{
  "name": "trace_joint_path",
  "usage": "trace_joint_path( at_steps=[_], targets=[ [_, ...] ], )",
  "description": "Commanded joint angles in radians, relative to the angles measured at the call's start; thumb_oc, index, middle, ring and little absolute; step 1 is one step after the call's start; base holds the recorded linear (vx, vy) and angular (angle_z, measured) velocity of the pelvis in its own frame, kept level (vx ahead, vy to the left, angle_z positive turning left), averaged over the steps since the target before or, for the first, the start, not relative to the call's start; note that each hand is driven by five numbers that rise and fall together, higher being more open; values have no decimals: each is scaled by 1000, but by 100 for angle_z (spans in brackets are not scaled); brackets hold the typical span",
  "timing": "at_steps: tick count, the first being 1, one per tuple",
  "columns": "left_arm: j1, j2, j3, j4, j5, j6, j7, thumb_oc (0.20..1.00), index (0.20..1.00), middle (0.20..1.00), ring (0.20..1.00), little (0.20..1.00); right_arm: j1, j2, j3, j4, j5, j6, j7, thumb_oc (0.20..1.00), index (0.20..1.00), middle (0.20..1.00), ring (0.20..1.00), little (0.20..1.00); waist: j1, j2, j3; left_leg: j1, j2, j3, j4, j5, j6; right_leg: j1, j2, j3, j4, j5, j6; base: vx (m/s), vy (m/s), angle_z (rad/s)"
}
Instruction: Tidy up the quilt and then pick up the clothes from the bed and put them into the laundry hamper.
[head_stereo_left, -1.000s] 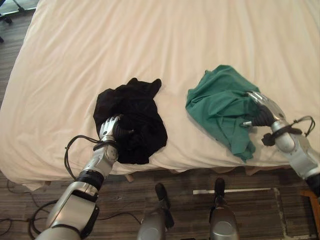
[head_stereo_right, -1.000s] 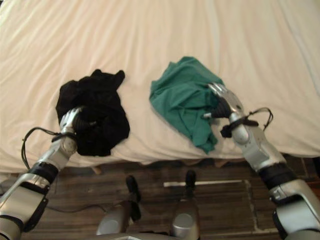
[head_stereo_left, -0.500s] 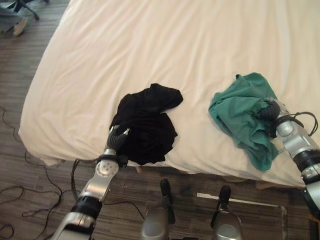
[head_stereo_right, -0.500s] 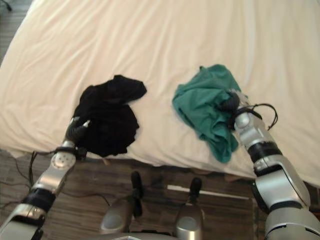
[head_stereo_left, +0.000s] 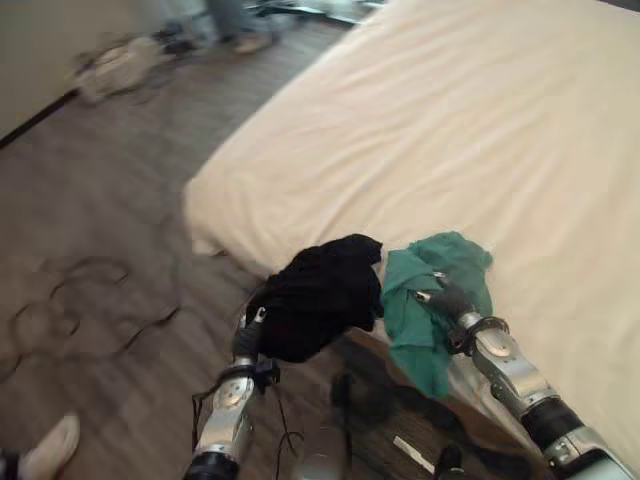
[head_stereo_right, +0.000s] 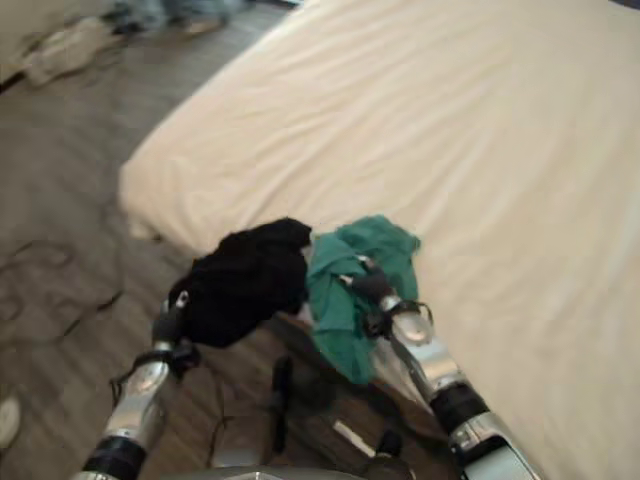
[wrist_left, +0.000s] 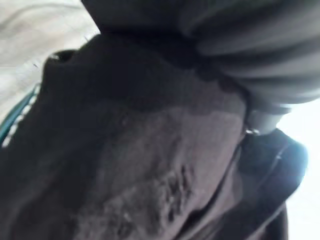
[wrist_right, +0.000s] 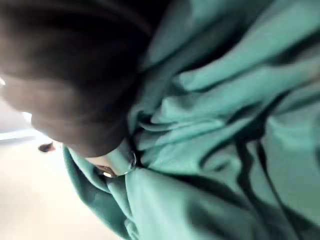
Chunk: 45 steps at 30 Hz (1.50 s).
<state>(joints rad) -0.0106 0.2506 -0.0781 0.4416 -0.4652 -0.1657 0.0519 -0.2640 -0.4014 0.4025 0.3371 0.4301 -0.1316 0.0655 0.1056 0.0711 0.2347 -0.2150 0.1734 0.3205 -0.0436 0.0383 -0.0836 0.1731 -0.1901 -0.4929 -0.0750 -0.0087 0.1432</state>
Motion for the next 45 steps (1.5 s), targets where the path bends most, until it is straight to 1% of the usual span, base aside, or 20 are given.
trace_joint_path(
  at_steps=[1, 5, 9, 11, 13, 15, 17, 18, 20, 21, 22, 25, 27, 30, 34, 36, 38, 39, 42, 45],
  targets=[
    [11, 139, 68, -75, 25, -49, 27, 200, 200, 200, 200, 200, -39, 34, -62, -100, -54, -78, -25, 200, 200, 200, 200, 200, 11, -90, -27, 107, 138, 145, 49, 165, -106, -55, -109, -26, 3, 135, 83, 142, 189, 208],
    [71, 129, 115, -86, 48, -31, 42, 200, 200, 200, 200, 200, 77, 24, -149, -157, -116, -56, -41, 200, 200, 200, 200, 200, 42, -98, -79, 125, 174, 143, 29, 191, -118, 17, -156, -153, 38, 142, 100, 137, 205, 196],
    [100, 117, 138, -86, 96, -16, 29, 200, 200, 200, 200, 200, 242, 50, -263, -148, -161, -31, -41, 200, 200, 200, 200, 200, 35, -117, -96, 125, 62, 109, -18, 154, -51, 38, -269, -190, 240, 275, 119, 244, 280, 165],
    [91, 117, 124, -66, 114, -12, 49, 200, 200, 200, 200, 200, 301, 74, -305, -100, -188, -15, -60, 200, 200, 200, 200, 200, -27, -114, -71, 142, 10, 54, -28, 114, -9, -35, -263, -24, 374, 302, 113, 275, 354, 224],
    [72, 104, 99, -36, 108, -19, 55, 200, 200, 200, 200, 200, 329, 76, -345, -63, -198, -20, -89, 200, 200, 200, 200, 200, -79, -82, -45, 162, -13, -8, -39, 111, 11, -218, -116, 214, 437, 163, 56, 274, 283, 146],
    [52, 95, 69, 11, 135, -18, 48, 200, 200, 200, 200, 200, 342, 85, -382, 12, -198, -30, -122, 200, 200, 200, 200, 200, -99, -66, -33, 173, -27, -61, -44, 101, 4, -271, -54, 279, 340, 98, 50, 317, 21, 123],
    [38, 96, 39, 56, 174, -19, 47, 200, 200, 200, 200, 200, 343, 84, -404, 92, -209, -34, -143, 200, 200, 200, 200, 200, -122, -68, -28, 203, -43, -109, -44, 66, -2, -267, -44, 286, 178, 97, 42, 353, -128, 100],
    [38, 97, 28, 101, 245, -10, 56, 200, 200, 200, 200, 200, 354, 80, -424, 151, -242, -31, -165, 200, 200, 200, 200, 200, -139, -79, -31, 226, -64, -146, -44, 36, 1, -256, -17, 359, 91, 114, 55, 284, -94, 98],
    [37, 75, 24, 148, 258, -8, 44, 200, 200, 200, 200, 200, 361, 73, -422, 182, -266, -26, -169, 200, 200, 200, 200, 200, -125, -94, -43, 249, -79, -155, -33, 32, 3, -221, -25, 360, 48, 151, 57, 240, -69, 130],
    [-38, 28, -28, 367, 254, 68, 79, 200, 200, 200, 200, 200, 331, 16, -305, 349, -454, 140, -221, 200, 200, 200, 200, 200, -71, -99, 10, 131, 56, -111, 482, 162, -77, 5, 78, 154, 18, -13, -69, 209, -50, 93],
    [-38, 28, -27, 366, 256, 68, 80, 200, 200, 200, 200, 200, 327, 12, -301, 348, -458, 142, -219, 200, 200, 200, 200, 200, -68, -102, 11, 110, 50, -117, 499, 157, -73, 12, 77, 157, 15, -20, -71, 136, 0, 12],
    [-32, 35, -28, 338, 261, 68, 87, 200, 200, 200, 200, 200, 297, -8, -281, 336, -470, 140, -217, 200, 200, 200, 200, 200, -34, -102, 2, 46, -8, -88, 356, 71, -38, 37, 80, 170, -5, -46, -47, 301, 81, 0],
    [-23, 36, -31, 328, 276, 69, 90, 200, 200, 200, 200, 200, 288, -15, -275, 328, -488, 138, -218, 200, 200, 200, 200, 200, -19, -102, 2, 19, -8, -52, 293, 81, -40, 50, 75, 167, -10, -54, -35, 304, 138, 10],
    [5, 45, -23, 285, 335, 83, 96, 200, 200, 200, 200, 200, 265, -33, -262, 287, -524, 135, -217, 200, 200, 200, 200, 200, 42, -99, -8, -75, 38, 55, 109, 170, -56, 116, 73, 153, -12, -106, 1, 456, 178, 10],
    [31, 66, -6, 243, 349, 93, 92, 200, 200, 200, 200, 200, 270, -17, -257, 252, -531, 125, -197, 200, 200, 200, 200, 200, 67, -137, -34, -68, 48, 90, 109, 187, -40, 159, 58, 147, 27, -132, 28, 434, 117, -1],
    [27, 81, -1, 245, 348, 95, 85, 200, 200, 200, 200, 200, 264, 0, -255, 254, -525, 113, -197, 200, 200, 200, 200, 200, 95, -182, -37, -57, 9, 108, 128, 150, 4, 124, 23, 162, 191, -61, 61, 355, 171, -15],
    [23, 89, 7, 245, 347, 105, 90, 200, 200, 200, 200, 200, 246, 13, -258, 265, -529, 122, -194, 200, 200, 200, 200, 200, 90, -198, -19, 2, -25, 128, 124, 92, 50, 37, -39, 178, 429, 114, 119, 538, 298, -9],
    [16, 99, 6, 238, 333, 112, 100, 200, 200, 200, 200, 200, 231, 17, -262, 264, -525, 121, -199, 200, 200, 200, 200, 200, 67, -161, -2, 98, -25, 121, 81, 65, 78, -75, -81, 161, 639, 243, 118, 526, 260, -5],
    [0, 111, -1, 221, 326, 111, 109, 200, 200, 200, 200, 200, 221, 13, -268, 248, -515, 119, -198, 200, 200, 200, 200, 200, 26, -123, 16, 207, -28, 76, -1, 55, 79, -220, -67, 159, 702, 172, 94, 592, 191, 44],
    [-16, 111, -12, 203, 334, 104, 111, 200, 200, 200, 200, 200, 243, 4, -280, 214, -507, 116, -198, 200, 200, 200, 200, 200, -51, -115, 29, 300, -56, 18, -37, 10, 46, -325, -42, 128, 505, 105, 72, 641, 25, 80]
  ],
)
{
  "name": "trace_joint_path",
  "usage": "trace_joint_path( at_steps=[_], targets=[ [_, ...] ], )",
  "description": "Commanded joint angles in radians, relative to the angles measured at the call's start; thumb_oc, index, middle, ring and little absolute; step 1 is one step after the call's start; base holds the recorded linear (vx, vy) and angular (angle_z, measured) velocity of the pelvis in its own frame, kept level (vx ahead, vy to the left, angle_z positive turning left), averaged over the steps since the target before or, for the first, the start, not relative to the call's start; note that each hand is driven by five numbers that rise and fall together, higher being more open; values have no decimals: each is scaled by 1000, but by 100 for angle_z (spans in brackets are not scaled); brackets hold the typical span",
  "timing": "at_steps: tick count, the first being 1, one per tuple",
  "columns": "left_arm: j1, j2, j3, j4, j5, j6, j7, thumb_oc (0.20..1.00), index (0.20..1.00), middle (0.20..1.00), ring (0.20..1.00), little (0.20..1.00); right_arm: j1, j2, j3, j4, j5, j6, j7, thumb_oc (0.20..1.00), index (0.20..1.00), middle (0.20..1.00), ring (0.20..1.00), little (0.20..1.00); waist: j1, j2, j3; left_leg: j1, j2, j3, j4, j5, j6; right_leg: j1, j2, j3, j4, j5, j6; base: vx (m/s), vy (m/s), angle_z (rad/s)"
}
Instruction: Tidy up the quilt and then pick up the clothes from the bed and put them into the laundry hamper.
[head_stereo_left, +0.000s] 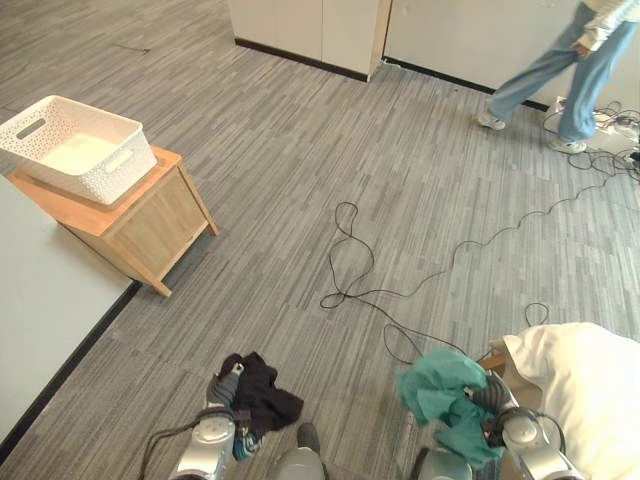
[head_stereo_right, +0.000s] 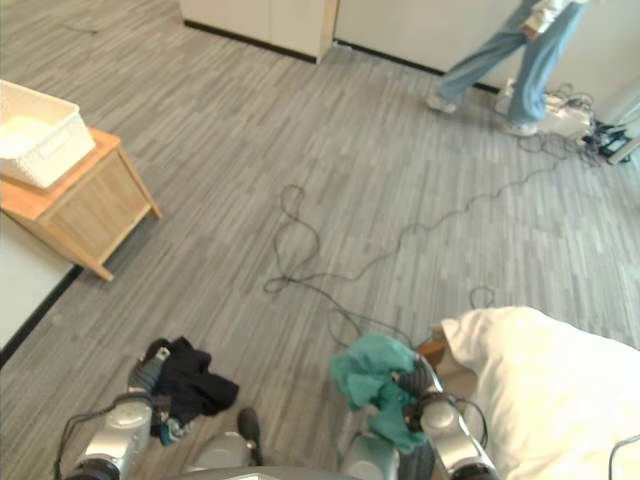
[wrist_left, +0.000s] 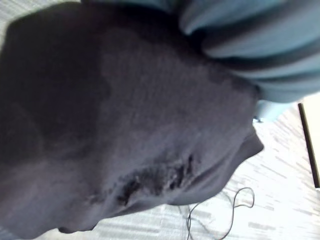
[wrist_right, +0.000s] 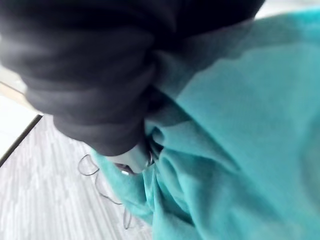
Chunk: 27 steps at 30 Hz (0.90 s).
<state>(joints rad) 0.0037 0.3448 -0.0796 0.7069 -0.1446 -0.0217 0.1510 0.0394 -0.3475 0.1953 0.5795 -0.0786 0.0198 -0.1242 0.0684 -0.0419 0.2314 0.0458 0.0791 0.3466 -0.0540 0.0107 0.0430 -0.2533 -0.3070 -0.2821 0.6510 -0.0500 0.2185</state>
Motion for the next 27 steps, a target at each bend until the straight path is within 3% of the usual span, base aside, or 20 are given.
trace_joint_path(
  at_steps=[1, 2, 4, 5, 7, 8, 9, 10, 12, 13, 14, 15, 16, 17, 20, 21, 22, 25, 26, 27],
  targets=[
    [-33, 18, -13, -68, 21, -44, 11, 200, 200, 200, 200, 200, -50, -55, -81, -36, 4, -34, -9, 200, 200, 200, 200, 200, -33, -11, 30, 77, 28, -27, -33, 9, -101, 76, 63, -78, -371, 134, -7, 947, -222, 111],
    [-47, 13, -10, -61, 36, -46, 12, 200, 200, 200, 200, 200, -30, -59, -100, -47, 3, -32, -18, 200, 200, 200, 200, 200, -74, -11, 27, 133, 40, -64, -33, -44, -138, 35, 51, -56, -612, 190, 7, 739, -191, 95],
    [-55, 8, -4, -55, 49, -46, 16, 200, 200, 200, 200, 200, -17, -57, -112, -57, -3, -26, -18, 200, 200, 200, 200, 200, -99, -8, 22, 157, 48, -84, -33, -67, -152, 7, 39, -25, -689, 229, 24, 638, -155, 97],
    [-58, 2, 3, -43, 60, -47, 21, 200, 200, 200, 200, 200, -7, -53, -119, -58, -9, -22, -15, 200, 200, 200, 200, 200, -129, -5, 20, 197, 59, -106, -33, -86, -164, -41, 21, 25, -708, 254, 38, 810, -182, 102],
    [-59, -13, 10, -13, 59, -56, 21, 200, 200, 200, 200, 200, 9, -48, -116, -63, -13, -21, 2, 200, 200, 200, 200, 200, -148, 3, 8, 266, 70, -135, -33, -110, -181, -47, 32, 58, -704, 270, 43, 890, -226, 103],
    [-37, -27, 20, -6, 47, -62, 18, 200, 200, 200, 200, 200, 19, -52, -108, -57, -19, -25, 13, 200, 200, 200, 200, 200, -154, 7, -8, 317, 89, -164, 26, -63, -195, -24, 50, 71, -664, 295, 34, 705, -220, 83],
    [-35, -28, 20, -7, 47, -62, 18, 200, 200, 200, 200, 200, 19, -53, -107, -56, -18, -25, 13, 200, 200, 200, 200, 200, -157, 10, -7, 318, 94, -167, 30, -66, -197, -19, 53, 67, -664, 293, 33, 660, -276, 74],
    [-19, -34, 25, -6, 35, -63, 17, 200, 200, 200, 200, 200, 22, -60, -104, -54, -17, -28, 16, 200, 200, 200, 200, 200, -154, 22, -4, 304, 131, -177, 136, -8, -197, 8, 76, 68, -644, 291, 20, 362, -290, 66],
    [-7, -34, 36, -9, -4, -56, 12, 200, 200, 200, 200, 200, -1, -87, -88, -59, -13, -27, 23, 200, 200, 200, 200, 200, -128, 2, 14, 152, 187, -223, 509, 157, -182, 76, 114, 50, -629, 245, -58, 559, -618, 51],
    [3, -37, 40, -13, -38, -58, 16, 200, 200, 200, 200, 200, -23, -128, -87, -83, 2, -35, 14, 200, 200, 200, 200, 200, -55, -43, 64, -60, 158, -272, 827, 152, -147, 187, 136, 15, -665, 190, -125, 431, -582, 31],
    [1, -37, 39, -13, -38, -58, 17, 200, 200, 200, 200, 200, -24, -127, -87, -83, 2, -35, 14, 200, 200, 200, 200, 200, -58, -45, 63, -68, 155, -276, 831, 153, -145, 185, 132, 12, -666, 192, -125, 401, -470, -8],
    [2, -40, 40, -8, -47, -56, 16, 200, 200, 200, 200, 200, -43, -139, -81, -81, 2, -32, 16, 200, 200, 200, 200, 200, -29, -57, 73, -134, 131, -277, 888, 120, -137, 222, 139, 11, -688, 164, -131, 518, -132, -36],
    [10, -54, 41, 0, -47, -54, 25, 200, 200, 200, 200, 200, -62, -152, -54, -87, 4, -30, 34, 200, 200, 200, 200, 200, 37, -59, 78, -252, 53, -263, 861, 50, -135, 312, 157, 22, -718, 118, -125, 524, -132, -50],
    [10, -54, 41, 0, -47, -54, 25, 200, 200, 200, 200, 200, -62, -151, -54, -88, 4, -30, 35, 200, 200, 200, 200, 200, 37, -63, 75, -256, 49, -262, 858, 55, -133, 308, 153, 22, -718, 120, -124, 635, -46, -35],
    [36, -62, 47, -6, -43, -58, 24, 200, 200, 200, 200, 200, -54, -162, -36, -80, 6, -40, 57, 200, 200, 200, 200, 200, 117, -61, 49, -302, -8, -190, 552, 39, -106, 389, 167, 10, -729, 64, -97, 716, 23, -31],
    [60, -56, 62, -16, -15, -51, 21, 200, 200, 200, 200, 200, -53, -164, -43, -63, 5, -52, 62, 200, 200, 200, 200, 200, 152, -45, 20, -329, 53, -20, 285, 83, -117, 476, 205, -37, -738, 0, -79, 794, 44, -20],
    [61, -56, 62, -18, -14, -50, 21, 200, 200, 200, 200, 200, -53, -164, -43, -63, 5, -52, 62, 200, 200, 200, 200, 200, 154, -49, 22, -319, 47, -15, 271, 90, -116, 479, 201, -35, -738, -1, -78, 750, 32, -11],
    [54, -65, 67, -8, 18, -21, 28, 200, 200, 200, 200, 200, -57, -148, -69, -30, -4, -43, 34, 200, 200, 200, 200, 200, 143, -56, -7, -324, 141, 249, 126, 119, -116, 563, 217, -126, -727, -41, -40, 600, 41, 36],
    [60, -64, 78, -2, 13, -15, 24, 200, 200, 200, 200, 200, -57, -138, -75, -32, -7, -33, 41, 200, 200, 200, 200, 200, 136, -61, -32, -281, 127, 284, 105, 113, -96, 574, 214, -140, -685, -33, -24, 928, 200, 65],
    [67, -69, 77, 19, 3, -9, 30, 200, 200, 200, 200, 200, -36, -110, -81, -13, -10, -34, 31, 200, 200, 200, 200, 200, 142, -89, -43, -248, 43, 262, 116, 88, -43, 540, 158, -151, -483, 84, 26, 698, 225, 100]
  ],
)
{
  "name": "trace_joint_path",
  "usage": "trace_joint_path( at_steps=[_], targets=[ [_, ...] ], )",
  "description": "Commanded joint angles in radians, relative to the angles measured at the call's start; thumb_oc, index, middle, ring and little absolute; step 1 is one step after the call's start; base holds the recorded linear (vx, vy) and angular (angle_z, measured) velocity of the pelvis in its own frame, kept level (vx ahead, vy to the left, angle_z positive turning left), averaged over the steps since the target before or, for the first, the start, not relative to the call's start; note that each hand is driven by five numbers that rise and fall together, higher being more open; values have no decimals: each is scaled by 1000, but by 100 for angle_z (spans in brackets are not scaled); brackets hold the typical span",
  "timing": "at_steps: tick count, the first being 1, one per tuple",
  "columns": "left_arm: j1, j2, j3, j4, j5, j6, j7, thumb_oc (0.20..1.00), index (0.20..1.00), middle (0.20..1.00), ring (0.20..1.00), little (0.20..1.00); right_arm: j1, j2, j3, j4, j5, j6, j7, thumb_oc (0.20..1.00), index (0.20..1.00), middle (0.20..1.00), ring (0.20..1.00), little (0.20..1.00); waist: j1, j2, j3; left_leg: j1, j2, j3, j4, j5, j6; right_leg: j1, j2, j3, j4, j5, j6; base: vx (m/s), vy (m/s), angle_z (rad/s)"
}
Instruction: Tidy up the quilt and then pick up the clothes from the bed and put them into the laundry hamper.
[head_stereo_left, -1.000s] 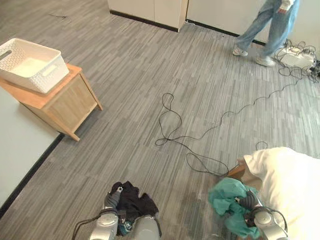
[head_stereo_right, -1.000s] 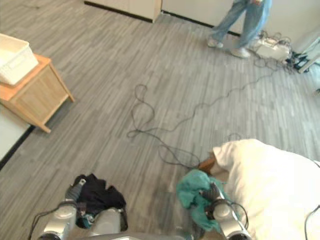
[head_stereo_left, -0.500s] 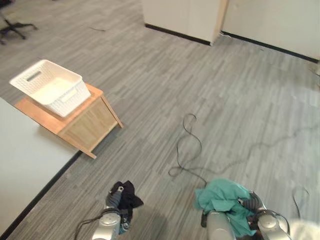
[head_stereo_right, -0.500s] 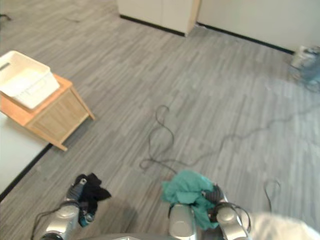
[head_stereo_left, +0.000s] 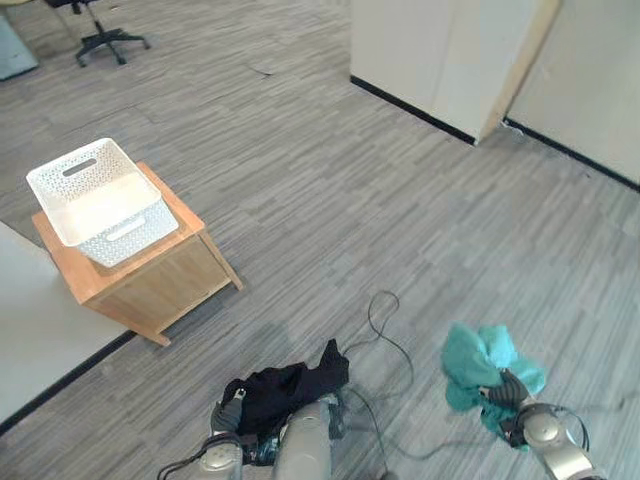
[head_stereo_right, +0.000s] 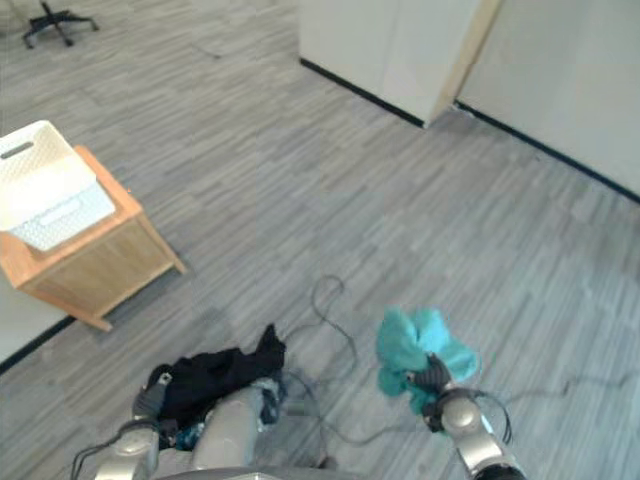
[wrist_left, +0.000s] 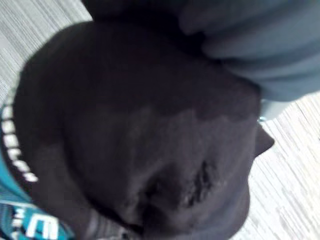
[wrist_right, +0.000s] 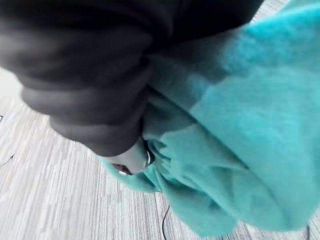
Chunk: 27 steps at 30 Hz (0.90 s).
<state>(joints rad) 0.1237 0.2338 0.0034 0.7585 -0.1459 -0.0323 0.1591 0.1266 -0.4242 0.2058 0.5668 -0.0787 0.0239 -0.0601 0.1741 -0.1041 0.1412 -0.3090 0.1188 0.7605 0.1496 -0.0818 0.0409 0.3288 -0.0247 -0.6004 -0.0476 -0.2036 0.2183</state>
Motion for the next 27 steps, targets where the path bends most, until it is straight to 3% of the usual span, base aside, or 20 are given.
trace_joint_path(
  at_steps=[1, 3, 4, 5, 6, 7, 9, 10, 11, 12, 14, 15, 16, 17, 18, 19, 20, 22, 25, 27],
  targets=[
    [-53, 44, -7, -32, 4, 1, 22, 200, 200, 200, 200, 200, -122, -31, -92, 0, -10, -39, -34, 200, 200, 200, 200, 200, 36, -32, 45, 106, -5, -150, -88, 175, -35, -48, -135, 168, 229, 233, 34, 663, 239, 206],
    [-47, 48, -5, -34, 6, 5, 28, 200, 200, 200, 200, 200, -105, -8, -115, -5, -15, -29, -36, 200, 200, 200, 200, 200, 25, -28, 50, 171, -37, -148, -86, 116, 11, -114, -204, 176, 503, 412, 44, 538, 146, 197],
    [-48, 52, -4, -34, 3, 6, 38, 200, 200, 200, 200, 200, -98, -3, -123, -18, -12, -29, -37, 200, 200, 200, 200, 200, 4, -14, 60, 224, -60, -180, -109, 92, 30, -180, -234, 209, 637, 436, 44, 466, 134, 120],
    [-48, 52, -4, -34, 3, 6, 38, 200, 200, 200, 200, 200, -98, -3, -123, -18, -12, -29, -37, 200, 200, 200, 200, 200, 4, -16, 59, 224, -62, -179, -111, 92, 31, -183, -237, 210, 641, 434, 44, 671, 60, 159],
    [-52, 64, -3, -32, 15, 6, 50, 200, 200, 200, 200, 200, -85, -1, -143, -34, -4, -30, -36, 200, 200, 200, 200, 200, -41, 31, 73, 322, -49, -240, -151, 88, 34, -293, -252, 231, 751, 416, 32, 660, -37, 158],
    [-56, 70, -9, -36, 23, 6, 55, 200, 200, 200, 200, 200, -77, -4, -150, -40, 1, -31, -38, 200, 200, 200, 200, 200, -64, 43, 82, 353, -54, -287, -168, 83, 28, -336, -255, 238, 748, 390, 22, 925, -116, 115],
    [-65, 76, -29, -36, 50, -8, 64, 200, 200, 200, 200, 200, -48, -5, -165, -51, 35, -43, -34, 200, 200, 200, 200, 200, -130, 40, 90, 447, -66, -438, -211, 54, -22, -445, -235, 309, 527, 326, -9, 807, -256, 137],
    [-65, 76, -29, -36, 50, -8, 64, 200, 200, 200, 200, 200, -48, -5, -165, -51, 35, -43, -34, 200, 200, 200, 200, 200, -133, 42, 89, 444, -62, -441, -211, 57, -23, -442, -232, 303, 519, 331, -11, 1051, -441, 255],
    [-71, 74, -38, -35, 71, -12, 73, 200, 200, 200, 200, 200, -34, -8, -176, -54, 42, -50, -44, 200, 200, 200, 200, 200, -177, 28, 101, 522, -63, -547, -222, 10, -72, -522, -225, 383, 218, 336, -6, 619, -278, 229],
    [-71, 73, -38, -34, 71, -13, 73, 200, 200, 200, 200, 200, -34, -8, -176, -54, 42, -50, -44, 200, 200, 200, 200, 200, -182, 30, 101, 522, -60, -551, -223, 12, -72, -512, -223, 376, 203, 344, -7, 887, -362, 239],
    [-83, 76, -36, -22, 92, -11, 72, 200, 200, 200, 200, 200, -31, -8, -180, -57, 43, -45, -44, 200, 200, 200, 200, 200, -210, 37, 106, 584, -33, -599, -234, -13, -112, -554, -229, 381, 38, 392, 27, 641, -203, 189],
    [-81, 72, -31, -6, 106, -12, 75, 200, 200, 200, 200, 200, -30, -9, -175, -61, 32, -47, -44, 200, 200, 200, 200, 200, -225, 42, 109, 620, -16, -616, -228, -22, -129, -587, -226, 390, 3, 438, 44, 728, -265, 156],
    [-80, 72, -31, -3, 106, -14, 72, 200, 200, 200, 200, 200, -28, -9, -168, -66, 27, -47, -38, 200, 200, 200, 200, 200, -227, 41, 107, 637, -8, -638, -214, -23, -142, -603, -227, 393, -3, 439, 44, 686, -313, 107],
    [-75, 70, -26, -5, 102, -21, 66, 200, 200, 200, 200, 200, -30, -11, -165, -69, 26, -47, -30, 200, 200, 200, 200, 200, -231, 45, 106, 649, 7, -658, -175, -37, -156, -582, -216, 379, -4, 444, 44, 815, -432, 54],
    [-53, 61, -34, -21, 99, -25, 60, 200, 200, 200, 200, 200, -29, -17, -150, -87, 33, -57, -18, 200, 200, 200, 200, 200, -232, 48, 105, 624, 18, -686, 9, 2, -168, -556, -195, 411, 70, 447, 33, 597, -339, 31],
    [-53, 61, -34, -22, 99, -25, 60, 200, 200, 200, 200, 200, -29, -17, -150, -87, 34, -58, -18, 200, 200, 200, 200, 200, -235, 45, 103, 618, 15, -690, 11, 5, -168, -559, -200, 410, 71, 448, 33, 725, -604, 52],
    [-58, 59, -24, -45, 79, -21, 60, 200, 200, 200, 200, 200, -47, -38, -130, -93, 45, -62, -13, 200, 200, 200, 200, 200, -208, 21, 125, 460, 59, -687, 406, 152, -188, -484, -180, 401, 82, 411, -38, 399, -541, 111],
    [-56, 52, -23, -66, 44, -26, 64, 200, 200, 200, 200, 200, -60, -41, -122, -93, 62, -68, -29, 200, 200, 200, 200, 200, -173, -7, 152, 311, 99, -628, 642, 170, -180, -387, -162, 357, 30, 367, -87, 457, -558, 104],
    [-49, 51, -26, -81, 43, -29, 51, 200, 200, 200, 200, 200, -69, -42, -121, -86, 65, -63, -26, 200, 200, 200, 200, 200, -143, -10, 155, 225, 143, -541, 624, 163, -180, -303, -141, 331, -18, 331, -97, 310, -169, -11],
    [-40, 54, -33, -93, 54, -30, 41, 200, 200, 200, 200, 200, -63, -39, -124, -94, 75, -67, -14, 200, 200, 200, 200, 200, -115, -11, 146, 163, 140, -465, 464, 152, -168, -247, -131, 316, -31, 290, -98, 582, -71, 22]
  ],
)
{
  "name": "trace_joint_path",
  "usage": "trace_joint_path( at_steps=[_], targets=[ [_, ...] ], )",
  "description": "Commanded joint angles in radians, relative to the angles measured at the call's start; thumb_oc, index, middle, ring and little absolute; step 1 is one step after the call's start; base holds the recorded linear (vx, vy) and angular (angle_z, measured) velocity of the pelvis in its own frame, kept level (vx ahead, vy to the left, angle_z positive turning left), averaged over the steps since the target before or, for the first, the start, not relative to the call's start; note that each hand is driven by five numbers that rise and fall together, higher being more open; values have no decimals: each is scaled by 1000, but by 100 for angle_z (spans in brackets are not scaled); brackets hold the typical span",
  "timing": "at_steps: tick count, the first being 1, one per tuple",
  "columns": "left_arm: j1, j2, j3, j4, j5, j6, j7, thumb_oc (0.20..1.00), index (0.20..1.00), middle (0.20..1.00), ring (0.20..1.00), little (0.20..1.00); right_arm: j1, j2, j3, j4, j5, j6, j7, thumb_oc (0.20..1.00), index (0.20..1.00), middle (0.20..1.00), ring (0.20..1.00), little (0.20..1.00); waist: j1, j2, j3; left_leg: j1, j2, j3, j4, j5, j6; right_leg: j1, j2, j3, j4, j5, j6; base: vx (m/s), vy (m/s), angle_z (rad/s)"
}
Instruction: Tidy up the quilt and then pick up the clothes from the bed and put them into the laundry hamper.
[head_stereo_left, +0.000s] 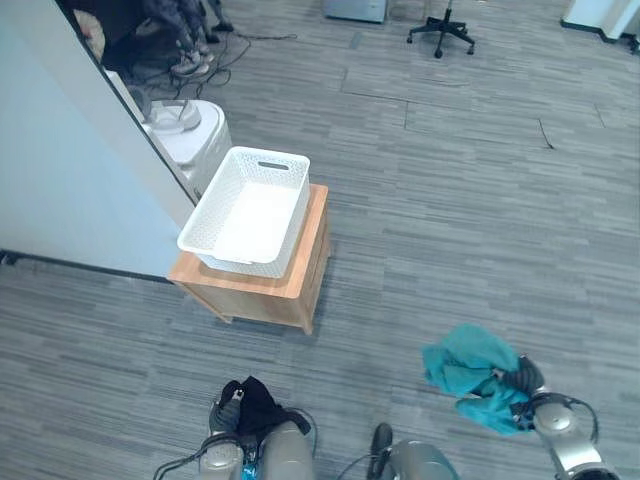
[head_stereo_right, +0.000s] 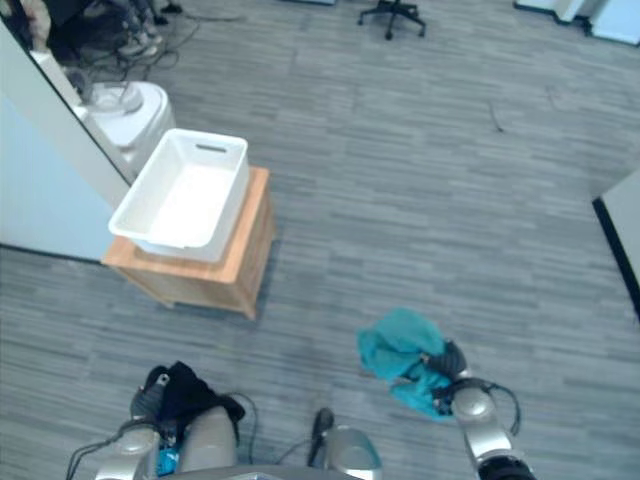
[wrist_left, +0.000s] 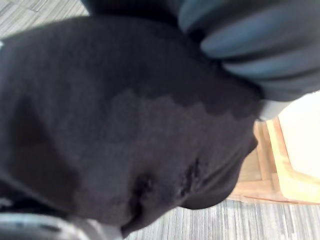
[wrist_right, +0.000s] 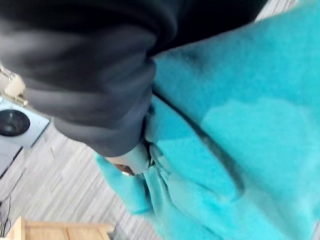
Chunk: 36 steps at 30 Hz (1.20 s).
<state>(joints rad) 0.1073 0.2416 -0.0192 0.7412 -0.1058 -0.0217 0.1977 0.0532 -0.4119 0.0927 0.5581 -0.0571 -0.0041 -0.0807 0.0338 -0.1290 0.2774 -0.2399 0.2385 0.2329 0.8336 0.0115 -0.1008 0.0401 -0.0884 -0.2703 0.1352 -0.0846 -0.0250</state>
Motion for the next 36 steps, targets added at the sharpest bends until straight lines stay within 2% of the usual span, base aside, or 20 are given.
trace_joint_path(
  at_steps=[1, 3, 5, 6, 7, 8, 9, 11, 12, 15, 17, 19, 20, 21, 25, 26, 29, 32, 33, 36],
  targets=[
    [-15, 43, -17, -84, 18, -39, -3, 200, 200, 200, 200, 200, 16, -49, -12, -85, 52, -41, 9, 200, 200, 200, 200, 200, 39, 26, 2, 69, 1, 121, -399, 67, -25, 92, -52, -32, -216, 129, 156, 484, -10, 21],
    [-14, 42, -18, -83, 24, -38, -6, 200, 200, 200, 200, 200, 15, -46, -17, -81, 54, -43, 7, 200, 200, 200, 200, 200, 42, 36, -7, 52, 9, 162, -480, 61, -39, 121, -37, -44, -221, 101, 164, 444, 18, 32],
    [-5, 35, -22, -69, 47, -22, -15, 200, 200, 200, 200, 200, 18, -39, -34, -68, 54, -44, 2, 200, 200, 200, 200, 200, 28, 49, -34, 81, 24, 365, -685, 129, -44, 193, -17, -116, -216, 48, 179, 572, 42, 47],
    [-4, 33, -21, -69, 49, -22, -15, 200, 200, 200, 200, 200, 18, -39, -33, -67, 53, -45, 1, 200, 200, 200, 200, 200, 28, 47, -34, 89, 19, 366, -694, 130, -47, 198, -19, -115, -216, 45, 180, 417, 45, 61],
    [-6, 34, -23, -65, 55, -16, -22, 200, 200, 200, 200, 200, 24, -31, -42, -68, 54, -45, 2, 200, 200, 200, 200, 200, 9, 52, -45, 121, 36, 432, -726, 132, -40, 196, -11, -139, -205, 49, 183, 136, 34, 58],
    [-4, 33, -23, -65, 56, -14, -24, 200, 200, 200, 200, 200, 28, -31, -42, -70, 53, -45, 2, 200, 200, 200, 200, 200, 10, 51, -44, 139, 25, 436, -749, 135, -42, 202, -15, -137, -201, 45, 187, 408, 146, 47],
    [6, 35, -22, -62, 51, -11, -24, 200, 200, 200, 200, 200, 38, -13, -31, -75, 48, -46, 8, 200, 200, 200, 200, 200, 14, 52, -60, 189, -37, 412, -814, 113, 1, 195, -26, -147, -107, 49, 206, 392, 202, 37],
    [-5, 37, -27, -50, 48, -4, -33, 200, 200, 200, 200, 200, 46, 19, -25, -65, 42, -47, 17, 200, 200, 200, 200, 200, -9, 53, -62, 270, -83, 435, -900, 89, 38, 127, -88, -175, 127, 111, 274, 460, 186, 21],
    [-18, 53, -28, -60, 47, -7, -24, 200, 200, 200, 200, 200, 47, 44, -19, -98, 36, -47, 25, 200, 200, 200, 200, 200, -37, 59, -45, 314, -76, 417, -908, 64, 53, 24, -143, -150, 337, 201, 287, 329, 46, 25],
    [-37, 73, -27, -61, 53, -8, -17, 200, 200, 200, 200, 200, 42, 56, -14, -111, 31, -47, 26, 200, 200, 200, 200, 200, -56, 74, -29, 350, -35, 420, -917, 63, 45, -81, -210, -144, 452, 243, 287, 280, -67, 63],
    [-51, 88, -32, -58, 55, -12, -15, 200, 200, 200, 200, 200, 36, 61, -13, -124, 37, -46, 25, 200, 200, 200, 200, 200, -65, 65, -18, 365, -25, 388, -911, 61, 17, -104, -280, -147, 384, 214, 284, 380, -282, 32],
    [-47, 95, -40, -57, 61, -20, -18, 200, 200, 200, 200, 200, 38, 57, -15, -128, 57, -47, 28, 200, 200, 200, 200, 200, -77, 61, -18, 378, 2, 339, -908, 65, -30, -117, -292, -97, 166, 189, 274, 355, -389, 40],
    [-46, 95, -40, -57, 62, -21, -18, 200, 200, 200, 200, 200, 39, 56, -14, -128, 57, -47, 28, 200, 200, 200, 200, 200, -79, 64, -19, 378, 6, 337, -908, 66, -33, -110, -287, -101, 154, 193, 273, 180, -370, 73],
    [-42, 92, -39, -45, 63, -26, -15, 200, 200, 200, 200, 200, 38, 54, -14, -125, 69, -50, 27, 200, 200, 200, 200, 200, -86, 63, -24, 368, 33, 329, -908, 84, -51, -117, -287, -62, 30, 219, 269, 187, -374, 82],
    [-66, 78, -48, 29, 70, -31, 4, 200, 200, 200, 200, 200, 54, 56, -13, -113, 87, -51, 18, 200, 200, 200, 200, 200, -120, 69, -50, 376, 110, 213, -916, 82, -115, -142, -312, 269, -130, 269, 287, 323, -487, 85],
    [-67, 78, -48, 31, 70, -32, 4, 200, 200, 200, 200, 200, 53, 56, -13, -113, 87, -52, 18, 200, 200, 200, 200, 200, -120, 70, -52, 372, 110, 214, -917, 86, -115, -148, -311, 270, -128, 271, 287, 296, -444, 142],
    [-61, 71, -47, 66, 53, -42, 0, 200, 200, 200, 200, 200, 42, 29, 16, -117, 79, -60, 31, 200, 200, 200, 200, 200, -93, 77, -52, 354, 198, 157, -899, 170, -155, -106, -228, 255, -130, 200, 287, 188, -467, 113],
    [-47, 40, -66, 63, 48, -45, -14, 200, 200, 200, 200, 200, 43, -3, 18, -121, 75, -74, 31, 200, 200, 200, 200, 200, -93, 96, -51, 310, 205, 149, -888, 240, -148, -29, -184, 179, -197, 172, 287, 32, -257, 27],
    [-43, 32, -75, 61, 53, -42, -17, 200, 200, 200, 200, 200, 48, -16, 14, -119, 69, -75, 28, 200, 200, 200, 200, 200, -100, 95, -47, 295, 199, 195, -862, 243, -134, -2, -180, 148, -205, 161, 280, -44, -309, 110],
    [-43, 22, -87, 52, 59, -40, -26, 200, 200, 200, 200, 200, 21, -35, 11, -115, 72, -74, 14, 200, 200, 200, 200, 200, -94, 82, -33, 214, 111, 317, -696, 135, -77, 35, -153, 44, -218, 145, 225, -98, -306, 104]
  ],
)
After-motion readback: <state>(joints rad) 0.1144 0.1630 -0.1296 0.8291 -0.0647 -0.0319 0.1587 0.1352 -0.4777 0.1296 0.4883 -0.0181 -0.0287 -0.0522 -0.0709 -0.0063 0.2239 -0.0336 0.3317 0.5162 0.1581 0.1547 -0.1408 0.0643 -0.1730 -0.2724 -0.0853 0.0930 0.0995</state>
